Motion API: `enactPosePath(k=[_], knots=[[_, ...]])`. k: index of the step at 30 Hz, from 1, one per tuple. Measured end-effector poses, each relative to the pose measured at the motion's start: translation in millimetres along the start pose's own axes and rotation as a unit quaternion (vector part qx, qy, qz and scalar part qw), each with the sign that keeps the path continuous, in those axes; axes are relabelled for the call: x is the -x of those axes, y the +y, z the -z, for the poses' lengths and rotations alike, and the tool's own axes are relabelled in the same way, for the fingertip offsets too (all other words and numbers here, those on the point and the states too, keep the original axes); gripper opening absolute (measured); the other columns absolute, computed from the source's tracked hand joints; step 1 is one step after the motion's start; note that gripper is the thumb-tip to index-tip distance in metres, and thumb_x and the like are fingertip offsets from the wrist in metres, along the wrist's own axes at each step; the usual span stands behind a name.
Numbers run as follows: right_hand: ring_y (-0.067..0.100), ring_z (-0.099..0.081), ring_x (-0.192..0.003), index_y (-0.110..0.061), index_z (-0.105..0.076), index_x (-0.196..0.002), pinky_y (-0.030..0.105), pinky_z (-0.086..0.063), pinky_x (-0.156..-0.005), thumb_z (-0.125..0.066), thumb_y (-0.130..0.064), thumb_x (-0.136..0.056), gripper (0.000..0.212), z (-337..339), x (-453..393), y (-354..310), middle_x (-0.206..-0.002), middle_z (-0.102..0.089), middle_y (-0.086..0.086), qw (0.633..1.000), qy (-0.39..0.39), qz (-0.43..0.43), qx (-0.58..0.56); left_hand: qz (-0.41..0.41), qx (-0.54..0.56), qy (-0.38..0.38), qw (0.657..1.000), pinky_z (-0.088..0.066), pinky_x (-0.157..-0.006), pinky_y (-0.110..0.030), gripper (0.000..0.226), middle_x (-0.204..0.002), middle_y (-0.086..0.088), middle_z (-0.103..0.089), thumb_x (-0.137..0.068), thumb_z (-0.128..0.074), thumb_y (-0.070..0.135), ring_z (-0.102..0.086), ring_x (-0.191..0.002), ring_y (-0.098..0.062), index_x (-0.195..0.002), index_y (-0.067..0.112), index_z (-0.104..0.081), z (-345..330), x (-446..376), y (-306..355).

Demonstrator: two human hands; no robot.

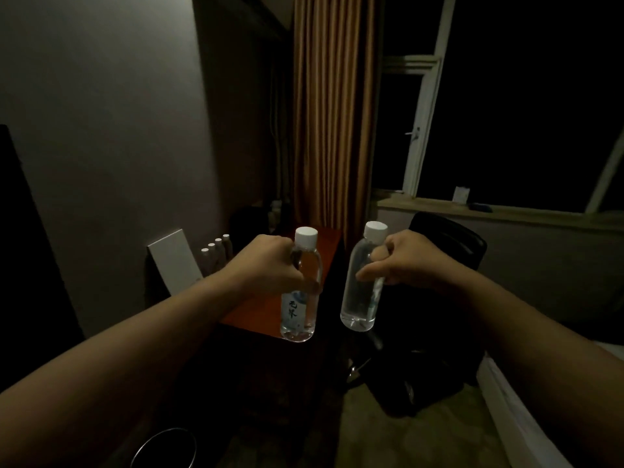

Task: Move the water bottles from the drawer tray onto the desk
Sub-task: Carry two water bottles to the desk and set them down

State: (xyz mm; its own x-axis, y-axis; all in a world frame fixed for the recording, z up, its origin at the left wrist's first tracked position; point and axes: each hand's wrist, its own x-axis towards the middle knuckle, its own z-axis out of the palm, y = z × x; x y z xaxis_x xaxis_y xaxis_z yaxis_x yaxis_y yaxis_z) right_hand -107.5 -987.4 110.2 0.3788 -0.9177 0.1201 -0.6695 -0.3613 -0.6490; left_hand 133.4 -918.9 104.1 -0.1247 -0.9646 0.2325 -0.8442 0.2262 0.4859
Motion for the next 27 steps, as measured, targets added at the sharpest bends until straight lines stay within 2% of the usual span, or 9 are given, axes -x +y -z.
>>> enactPosePath(k=[2, 5, 7, 9, 11, 16, 21, 27], knots=[[0.025, -0.072, -0.074, -0.01, -0.071, -0.08, 0.039, -0.06, -0.067, -0.089, -0.032, -0.066, 0.032, 17.7, -40.2, 20.1, -0.073, -0.072, 0.007, 1.0, -0.006, 0.01, 0.007, 0.018, 0.014, 0.01, 1.0, -0.044, -0.052, -0.009, 0.025, -0.073, 0.014, -0.064, -0.07, -0.088, 0.036, -0.061, -0.067, 0.007, -0.076, 0.03, -0.065, -10.5, -40.4, 1.4], [0.015, -0.068, -0.07, -0.016, -0.069, -0.077, 0.025, -0.049, -0.058, -0.088, -0.035, -0.068, 0.028, 38.3, -92.0, 37.9, -0.072, -0.069, -0.001, 0.999, -0.022, 0.028, 0.027, 0.046, 0.028, 0.021, 0.998, -0.057, -0.069, -0.023, 0.028, -0.086, 0.008, -0.07, -0.07, -0.088, 0.034, -0.066, -0.08, -0.004, -0.088, 0.022, -0.07, -24.0, -94.2, -2.0], [0.01, -0.067, -0.072, -0.018, -0.069, -0.079, 0.024, -0.05, -0.06, -0.087, -0.036, -0.069, 0.027, 48.0, -130.6, 51.5, -0.076, -0.069, -0.003, 0.998, -0.039, 0.038, 0.03, 0.064, 0.022, 0.023, 0.997, -0.059, -0.073, -0.026, 0.033, -0.09, 0.007, -0.07, -0.071, -0.087, 0.035, -0.067, -0.083, -0.006, -0.094, 0.019, -0.07, -33.2, -130.7, -9.4], [0.011, -0.068, -0.075, -0.018, -0.07, -0.082, 0.026, -0.054, -0.064, -0.087, -0.036, -0.069, 0.028, 49.3, -169.9, 66.5, -0.079, -0.071, -0.003, 0.997, -0.056, 0.044, 0.016, 0.081, 0.019, 0.03, 0.996, -0.06, -0.075, -0.029, 0.036, -0.091, 0.007, -0.071, -0.07, -0.087, 0.037, -0.068, -0.083, -0.006, -0.097, 0.02, -0.071, -41.0, -164.3, -21.4], [0.01, -0.069, -0.075, -0.018, -0.071, -0.082, 0.024, -0.051, -0.062, -0.087, -0.037, -0.068, 0.029, 45.6, -208.0, 80.5, -0.079, -0.071, -0.004, 0.997, -0.064, 0.049, 0.008, 0.09, 0.008, 0.039, 0.995, -0.061, -0.076, -0.03, 0.037, -0.09, 0.008, -0.071, -0.069, -0.087, 0.039, -0.068, -0.082, -0.004, -0.096, 0.022, -0.071, -48.2, -196.0, -35.5], [0.008, -0.068, -0.077, -0.019, -0.069, -0.085, 0.024, -0.054, -0.066, -0.086, -0.034, -0.07, 0.027, 26.1, -310.0, 108.1, -0.086, -0.071, -0.004, 0.992, -0.105, 0.069, 0.003, 0.118, -0.009, 0.041, 0.992, -0.058, -0.073, -0.023, 0.037, -0.091, 0.007, -0.072, -0.07, -0.087, 0.038, -0.067, -0.081, -0.003, -0.097, 0.02, -0.071, -63.2, -275.4, -81.9], [0.008, -0.07, -0.079, -0.019, -0.071, -0.088, 0.029, -0.06, -0.075, -0.086, -0.037, -0.069, 0.03, 4.7, -428.1, 122.8, -0.087, -0.072, -0.004, 0.988, -0.12, 0.094, 0.028, 0.123, -0.03, 0.053, 0.99, -0.06, -0.08, -0.03, 0.041, -0.094, 0.006, -0.072, -0.069, -0.086, 0.042, -0.068, -0.087, -0.005, -0.1, 0.02, -0.07, -62.6, -362.5, -148.5], [0.007, -0.069, -0.081, -0.021, -0.072, -0.091, 0.029, -0.059, -0.074, -0.086, -0.041, -0.068, 0.034, -3.9, -558.5, 117.4, -0.088, -0.072, -0.005, 0.98, -0.132, 0.142, 0.043, 0.178, -0.042, 0.094, 0.979, -0.059, -0.079, -0.034, 0.045, -0.091, 0.008, -0.071, -0.066, -0.085, 0.05, -0.067, -0.086, -0.005, -0.098, 0.022, -0.069, -40.0, -458.7, -223.7]])
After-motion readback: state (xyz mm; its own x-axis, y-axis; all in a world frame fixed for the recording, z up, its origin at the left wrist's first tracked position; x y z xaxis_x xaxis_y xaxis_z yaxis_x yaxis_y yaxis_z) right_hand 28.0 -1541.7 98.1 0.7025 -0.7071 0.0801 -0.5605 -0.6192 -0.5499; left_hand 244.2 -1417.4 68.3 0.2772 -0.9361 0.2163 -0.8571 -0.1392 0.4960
